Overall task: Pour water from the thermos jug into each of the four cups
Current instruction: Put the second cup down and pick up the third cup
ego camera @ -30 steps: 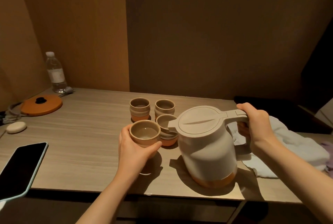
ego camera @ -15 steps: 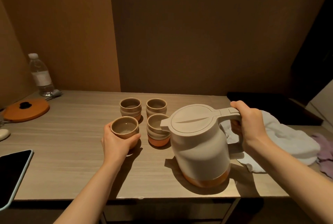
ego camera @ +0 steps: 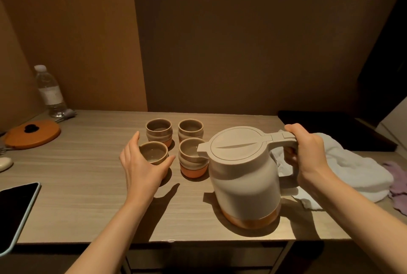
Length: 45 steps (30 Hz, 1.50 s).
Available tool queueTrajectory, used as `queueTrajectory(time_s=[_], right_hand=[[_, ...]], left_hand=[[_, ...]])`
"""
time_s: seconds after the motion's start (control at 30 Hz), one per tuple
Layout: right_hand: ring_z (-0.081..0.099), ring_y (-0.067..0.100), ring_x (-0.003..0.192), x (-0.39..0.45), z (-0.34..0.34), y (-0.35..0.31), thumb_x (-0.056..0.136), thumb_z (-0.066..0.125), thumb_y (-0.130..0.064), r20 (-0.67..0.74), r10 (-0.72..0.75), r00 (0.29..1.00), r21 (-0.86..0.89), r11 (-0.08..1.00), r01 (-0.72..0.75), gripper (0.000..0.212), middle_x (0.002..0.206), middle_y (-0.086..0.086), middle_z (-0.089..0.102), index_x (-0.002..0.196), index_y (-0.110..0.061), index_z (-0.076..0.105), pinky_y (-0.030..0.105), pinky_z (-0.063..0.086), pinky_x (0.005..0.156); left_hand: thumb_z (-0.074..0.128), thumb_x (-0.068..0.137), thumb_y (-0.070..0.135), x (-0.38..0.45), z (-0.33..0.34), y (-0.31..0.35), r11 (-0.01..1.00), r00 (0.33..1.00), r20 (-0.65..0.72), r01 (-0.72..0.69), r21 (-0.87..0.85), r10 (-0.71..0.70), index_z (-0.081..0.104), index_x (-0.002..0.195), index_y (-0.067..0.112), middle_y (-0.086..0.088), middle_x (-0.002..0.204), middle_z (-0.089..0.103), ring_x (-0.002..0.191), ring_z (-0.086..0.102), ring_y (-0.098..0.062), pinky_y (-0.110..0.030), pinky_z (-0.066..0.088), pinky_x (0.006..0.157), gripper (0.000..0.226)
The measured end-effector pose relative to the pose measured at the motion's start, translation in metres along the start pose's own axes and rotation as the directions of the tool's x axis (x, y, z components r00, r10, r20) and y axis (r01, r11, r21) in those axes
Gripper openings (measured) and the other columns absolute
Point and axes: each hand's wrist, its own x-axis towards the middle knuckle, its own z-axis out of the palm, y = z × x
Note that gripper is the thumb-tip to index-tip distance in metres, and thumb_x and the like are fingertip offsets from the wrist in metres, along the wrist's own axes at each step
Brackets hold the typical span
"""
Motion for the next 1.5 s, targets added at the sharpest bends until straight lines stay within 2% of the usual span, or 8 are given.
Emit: queueTrajectory(time_s=[0.17,0.27,0.43,0.53,0.63,0.8,0.97,1.5], right_hand=[[0.034,0.007,0.039,-0.002,-0.001,0.0,0.087,0.054,-0.026,0.006,0.012,1.0,0.018,1.0,-0.012,0.038,0.04,-0.004,0.04,0.053,-0.01,0.049,0.028,0.026,0.046],[0.038,0.006,0.041,-0.003,-0.002,0.0,0.088,0.054,-0.027,-0.008,0.016,1.0,0.018,1.0,-0.016,0.038,0.042,-0.004,0.044,0.053,-0.011,0.051,0.027,0.028,0.047],[0.039,0.006,0.04,-0.002,-0.002,0.003,0.088,0.055,-0.027,-0.027,0.031,0.999,0.03,0.999,-0.03,0.036,0.042,-0.005,0.045,0.055,-0.012,0.053,0.024,0.029,0.046],[0.039,0.007,0.042,0.001,-0.002,0.003,0.088,0.055,-0.029,-0.036,0.04,0.999,0.025,0.999,-0.039,0.036,0.043,-0.006,0.045,0.055,-0.013,0.053,0.024,0.03,0.046],[0.035,0.006,0.038,0.004,-0.002,0.003,0.088,0.055,-0.027,-0.017,0.038,0.999,0.037,0.999,-0.037,0.038,0.043,-0.004,0.041,0.052,-0.014,0.05,0.026,0.026,0.045],[0.036,0.005,0.038,0.006,-0.001,0.001,0.087,0.055,-0.025,-0.003,0.038,0.999,0.041,0.998,-0.037,0.048,0.043,-0.005,0.041,0.04,-0.021,0.049,0.024,0.026,0.043],[0.035,0.005,0.035,0.009,-0.002,0.0,0.089,0.054,-0.024,0.007,0.043,0.999,0.054,0.998,-0.043,0.055,0.039,-0.008,0.04,0.034,-0.021,0.048,0.022,0.027,0.041],[0.033,0.007,0.039,0.006,0.0,-0.001,0.089,0.053,-0.024,0.013,0.041,0.999,0.034,0.999,-0.041,0.049,0.042,-0.005,0.038,0.04,-0.021,0.046,0.025,0.026,0.043]], left_hand=[[0.073,0.081,0.027,0.011,0.007,0.025,0.992,0.993,0.044,-0.103,-0.067,0.106,0.04,0.137,0.023,0.002,0.136,0.048,0.114,0.039,0.001,-0.014,0.033,0.093,0.065],[0.069,0.085,0.023,0.025,0.017,0.038,0.99,0.985,0.125,-0.104,-0.099,0.116,0.041,0.136,0.023,0.002,0.133,0.052,0.116,0.047,-0.006,-0.03,0.044,0.098,0.059],[0.072,0.084,0.02,0.058,0.044,0.053,0.999,0.96,0.277,0.043,-0.025,-0.034,0.041,0.138,0.018,-0.005,0.14,0.05,0.125,0.05,-0.021,-0.037,0.045,0.097,0.063],[0.073,0.083,0.021,0.079,0.061,0.055,0.993,0.919,0.381,0.07,0.093,-0.101,0.039,0.139,0.015,-0.009,0.142,0.048,0.108,0.057,-0.015,-0.024,0.046,0.081,0.066],[0.077,0.079,0.027,0.095,0.079,0.053,0.982,0.875,0.454,0.102,0.159,-0.165,0.036,0.141,0.014,-0.011,0.142,0.048,0.117,0.055,-0.024,-0.031,0.048,0.083,0.075],[0.084,0.069,0.035,0.104,0.099,0.047,0.945,0.758,0.572,0.19,0.265,-0.313,0.032,0.137,0.009,-0.015,0.126,0.053,0.099,0.057,-0.025,-0.034,0.052,0.072,0.09],[0.085,0.067,0.033,0.111,0.113,0.041,0.939,0.77,0.552,0.181,0.291,-0.32,0.024,0.141,0.008,-0.017,0.129,0.05,0.11,0.056,-0.032,-0.035,0.051,0.075,0.099],[0.089,0.058,0.031,0.115,0.11,0.046,0.969,0.828,0.509,0.161,0.19,-0.237,0.037,0.125,0.013,-0.01,0.116,0.054,0.103,0.056,-0.025,-0.037,0.054,0.079,0.086]])
